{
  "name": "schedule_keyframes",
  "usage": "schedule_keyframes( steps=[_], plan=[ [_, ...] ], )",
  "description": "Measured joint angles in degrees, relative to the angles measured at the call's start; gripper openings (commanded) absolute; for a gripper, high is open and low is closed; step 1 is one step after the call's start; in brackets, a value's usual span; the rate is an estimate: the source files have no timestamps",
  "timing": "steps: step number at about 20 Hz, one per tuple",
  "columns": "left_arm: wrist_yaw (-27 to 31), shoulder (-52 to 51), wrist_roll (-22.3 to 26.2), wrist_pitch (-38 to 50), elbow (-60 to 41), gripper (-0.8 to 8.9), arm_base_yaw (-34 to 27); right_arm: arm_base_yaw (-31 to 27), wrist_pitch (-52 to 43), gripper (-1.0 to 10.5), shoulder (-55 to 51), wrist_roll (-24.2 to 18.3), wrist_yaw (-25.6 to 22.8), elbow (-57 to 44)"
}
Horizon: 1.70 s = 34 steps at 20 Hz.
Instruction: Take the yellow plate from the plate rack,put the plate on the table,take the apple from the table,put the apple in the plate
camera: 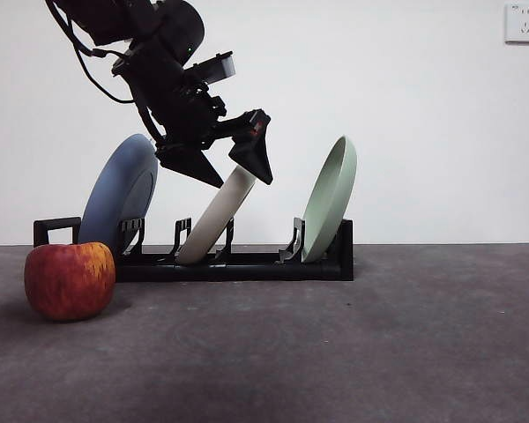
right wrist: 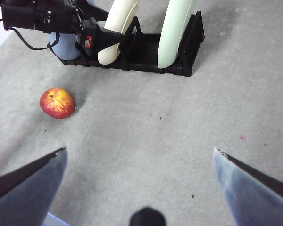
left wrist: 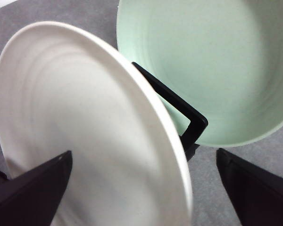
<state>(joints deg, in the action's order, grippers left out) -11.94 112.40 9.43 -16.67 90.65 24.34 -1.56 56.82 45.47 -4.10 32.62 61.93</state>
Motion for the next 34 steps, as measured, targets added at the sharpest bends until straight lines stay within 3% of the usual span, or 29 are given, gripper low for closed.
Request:
schedule_keyframes(
  steps=[4,8,11,22,29,34],
  plan=[
    [-4.2,0.0,-0.4,-0.2,0.0,1.45,0.0,0.0,0.2,5.7,0.5,0.0,0.0,0.0],
    [-7.5,0.0,-1.2,-0.5,0.0,1.42,0.0,0.0,0.3,5.6,0.9,0.0,0.0,0.0],
    [-8.6,0.0,-1.8,-1.3,0.0,0.22,0.0,0.0,0.3,5.6,0.9,0.0,0.0,0.0],
    [-9.8,-2.2,-3.1,-3.2,0.1,-0.08,-1.1,0.0,0.3,5.6,0.9,0.0,0.0,0.0],
    [-12.2,-13.3,-3.5,-4.5,0.1,-0.08,-0.9,0.0,0.4,5.6,1.7,0.0,0.0,0.0],
    [-12.2,-23.7,-2.7,-13.4,0.1,-0.08,-0.2,0.0,0.4,5.6,1.7,0.0,0.1,0.0]
  ],
)
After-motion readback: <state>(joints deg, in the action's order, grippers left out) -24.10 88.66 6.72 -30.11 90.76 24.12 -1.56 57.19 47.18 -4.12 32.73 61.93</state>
